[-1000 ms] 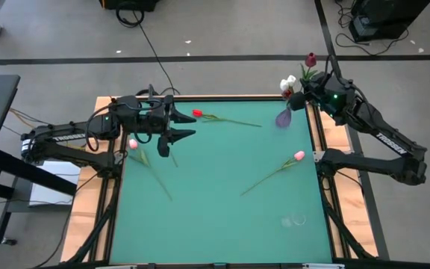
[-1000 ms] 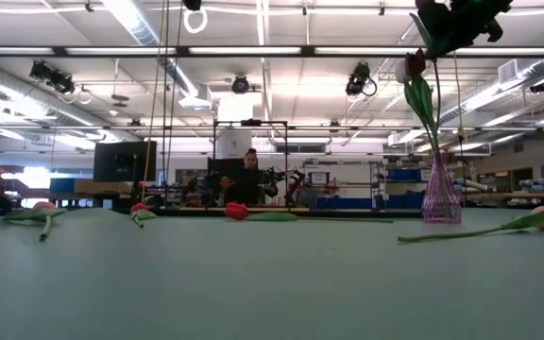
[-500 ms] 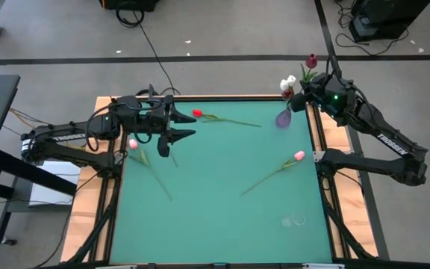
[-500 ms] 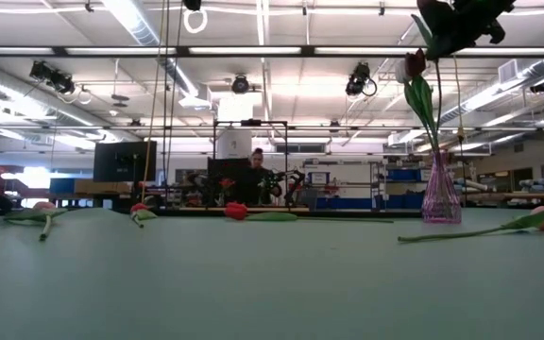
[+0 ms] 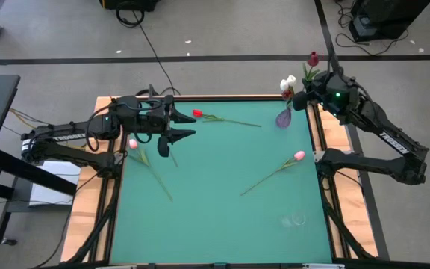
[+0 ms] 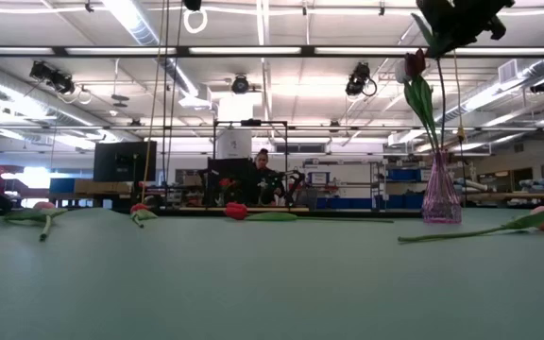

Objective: Sort flowers into vase by color
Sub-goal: Put the dark red flower into the violet vase

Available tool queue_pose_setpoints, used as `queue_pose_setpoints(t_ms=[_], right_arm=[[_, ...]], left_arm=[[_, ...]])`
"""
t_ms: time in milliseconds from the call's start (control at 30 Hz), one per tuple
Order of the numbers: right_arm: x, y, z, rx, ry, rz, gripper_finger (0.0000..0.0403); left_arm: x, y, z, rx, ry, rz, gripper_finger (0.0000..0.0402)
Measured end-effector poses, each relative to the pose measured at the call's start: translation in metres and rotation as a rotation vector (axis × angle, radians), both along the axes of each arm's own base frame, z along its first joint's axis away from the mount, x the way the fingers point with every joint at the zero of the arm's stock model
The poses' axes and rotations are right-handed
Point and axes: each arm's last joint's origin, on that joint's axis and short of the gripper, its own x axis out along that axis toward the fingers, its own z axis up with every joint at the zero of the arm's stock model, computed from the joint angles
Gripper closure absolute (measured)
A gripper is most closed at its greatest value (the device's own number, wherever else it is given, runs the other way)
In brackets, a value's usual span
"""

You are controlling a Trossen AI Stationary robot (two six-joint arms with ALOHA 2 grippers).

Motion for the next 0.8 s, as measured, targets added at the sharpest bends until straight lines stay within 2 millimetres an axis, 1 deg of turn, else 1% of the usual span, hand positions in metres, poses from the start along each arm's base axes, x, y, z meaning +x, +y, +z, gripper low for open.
queue_pose_setpoints(t_ms=[267, 333, 400, 533, 633, 700, 800], right_arm=[[0.009, -0.006, -0.024, 0.047, 0.03, -0.005, 0.0389], [0.01, -0.007, -0.029, 0.065, 0.032, -0.012, 0.0378], [0.01, -0.007, -0.032, 0.084, 0.012, -0.025, 0.0348], [0.008, -0.006, -0.033, 0.128, -0.036, -0.029, 0.0272], [0.006, -0.004, -0.03, 0.185, -0.051, -0.013, 0.022], [0.003, -0.002, -0.028, 0.231, -0.058, -0.004, 0.0192], [-0.002, 0.002, -0.022, 0.294, -0.084, 0.009, 0.0165]], left_arm=[[0.0, 0.0, 0.0, 0.0, 0.0, 0.0, 0.0212], [0.0, 0.0, 0.0, 0.0, 0.0, 0.0, 0.0212], [0.0, 0.0, 0.0, 0.0, 0.0, 0.0, 0.0212], [0.0, 0.0, 0.0, 0.0, 0.0, 0.0, 0.0212], [0.0, 0.0, 0.0, 0.0, 0.0, 0.0, 0.0212], [0.0, 0.0, 0.0, 0.0, 0.0, 0.0, 0.0212], [0.0, 0.0, 0.0, 0.0, 0.0, 0.0, 0.0212]])
